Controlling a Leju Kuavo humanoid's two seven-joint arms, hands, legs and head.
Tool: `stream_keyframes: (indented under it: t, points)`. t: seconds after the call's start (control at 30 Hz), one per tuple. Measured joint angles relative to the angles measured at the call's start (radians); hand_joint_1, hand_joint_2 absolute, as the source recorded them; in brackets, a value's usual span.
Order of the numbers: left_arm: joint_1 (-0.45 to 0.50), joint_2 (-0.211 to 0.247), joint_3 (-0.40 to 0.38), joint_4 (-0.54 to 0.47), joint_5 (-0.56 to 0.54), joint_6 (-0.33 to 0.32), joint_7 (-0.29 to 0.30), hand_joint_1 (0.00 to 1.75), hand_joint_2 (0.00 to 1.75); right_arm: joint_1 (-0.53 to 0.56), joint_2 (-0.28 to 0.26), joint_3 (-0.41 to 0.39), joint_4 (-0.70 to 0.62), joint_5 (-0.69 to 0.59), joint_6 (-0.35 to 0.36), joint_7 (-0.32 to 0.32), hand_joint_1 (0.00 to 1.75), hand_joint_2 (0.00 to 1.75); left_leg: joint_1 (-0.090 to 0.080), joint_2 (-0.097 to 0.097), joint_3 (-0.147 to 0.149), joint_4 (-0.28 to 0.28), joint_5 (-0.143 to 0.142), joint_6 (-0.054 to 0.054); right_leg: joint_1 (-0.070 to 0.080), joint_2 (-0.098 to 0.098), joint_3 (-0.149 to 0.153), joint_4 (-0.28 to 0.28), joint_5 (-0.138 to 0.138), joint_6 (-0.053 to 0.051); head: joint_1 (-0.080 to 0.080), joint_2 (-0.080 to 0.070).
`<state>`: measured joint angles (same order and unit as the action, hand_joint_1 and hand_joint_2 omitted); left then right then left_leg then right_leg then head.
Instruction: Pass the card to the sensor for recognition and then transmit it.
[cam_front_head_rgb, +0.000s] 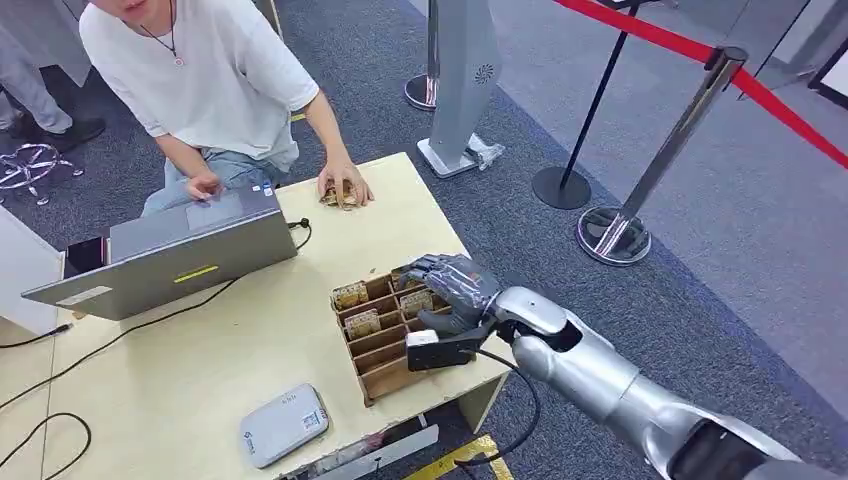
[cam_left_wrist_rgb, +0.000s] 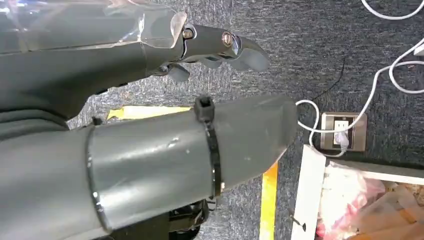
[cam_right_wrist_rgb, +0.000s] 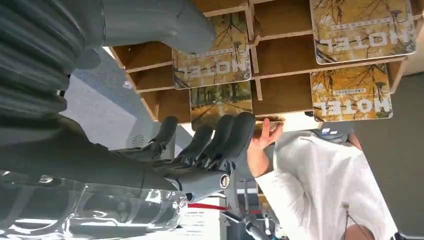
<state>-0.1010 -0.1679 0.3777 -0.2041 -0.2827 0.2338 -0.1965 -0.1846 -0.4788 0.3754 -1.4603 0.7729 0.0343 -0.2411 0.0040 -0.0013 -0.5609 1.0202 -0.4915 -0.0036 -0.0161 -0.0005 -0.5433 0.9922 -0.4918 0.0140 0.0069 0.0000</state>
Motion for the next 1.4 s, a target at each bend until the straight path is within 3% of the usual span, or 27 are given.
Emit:
stream_keyframes:
  t: [0.17, 0.43, 0.67, 0.77, 0.83, 1.03, 1.13, 1.4]
  points:
    - [0.0, 0.0, 0.0, 0.0, 0.0, 0.0, 0.0, 0.0, 0.0, -0.017, 0.007, 0.013, 0.023, 0.0, 0.001, -0.001, 0.68, 1.75, 0.0, 0.0, 0.0, 0.0, 0.0, 0.0, 0.0, 0.0, 0.0, 0.0, 0.0, 0.0, 0.0, 0.0]
    - [0.0, 0.0, 0.0, 0.0, -0.002, 0.0, 0.003, 0.0, 0.0, -0.026, 0.02, 0.021, 0.053, -0.001, 0.0, 0.0, 0.84, 1.75, 0.0, 0.0, 0.0, 0.0, 0.0, 0.0, 0.0, 0.0, 0.0, 0.0, 0.0, 0.0, 0.0, 0.0]
    - [0.0, 0.0, 0.0, 0.0, -0.003, 0.0, 0.003, 0.0, 0.0, -0.028, 0.021, 0.021, 0.066, -0.005, -0.004, 0.0, 0.87, 1.75, 0.0, 0.0, 0.0, 0.0, 0.0, 0.0, 0.0, 0.0, 0.0, 0.0, 0.0, 0.0, 0.0, 0.0]
    - [0.0, 0.0, 0.0, 0.0, -0.003, 0.0, 0.003, 0.0, 0.0, -0.028, 0.021, 0.021, 0.068, -0.005, -0.005, 0.0, 1.03, 1.75, 0.0, 0.0, 0.0, 0.0, 0.0, 0.0, 0.0, 0.0, 0.0, 0.0, 0.0, 0.0, 0.0, 0.0]
    - [0.0, 0.0, 0.0, 0.0, -0.003, 0.0, 0.003, 0.0, 0.0, -0.028, 0.021, 0.021, 0.07, -0.006, -0.006, 0.0, 1.29, 1.75, 0.0, 0.0, 0.0, 0.0, 0.0, 0.0, 0.0, 0.0, 0.0, 0.0, 0.0, 0.0, 0.0, 0.0]
    - [0.0, 0.0, 0.0, 0.0, -0.003, 0.003, 0.003, 0.0, 0.0, -0.031, 0.021, 0.019, 0.071, -0.019, -0.014, 0.0, 1.45, 1.75, 0.0, 0.0, 0.0, 0.0, 0.0, 0.0, 0.0, 0.0, 0.0, 0.0, 0.0, 0.0, 0.0, 0.0]
    - [0.0, 0.0, 0.0, 0.0, -0.003, 0.004, 0.003, 0.0, 0.0, -0.03, 0.021, 0.019, 0.071, -0.021, -0.016, 0.0, 1.62, 1.75, 0.0, 0.0, 0.0, 0.0, 0.0, 0.0, 0.0, 0.0, 0.0, 0.0, 0.0, 0.0, 0.0, 0.0]
    - [0.0, 0.0, 0.0, 0.0, -0.005, 0.004, 0.003, 0.0, 0.0, -0.028, 0.021, 0.019, 0.071, -0.022, -0.028, -0.002, 1.75, 1.75, 0.0, 0.0, 0.0, 0.0, 0.0, 0.0, 0.0, 0.0, 0.0, 0.0, 0.0, 0.001, 0.0, 0.0]
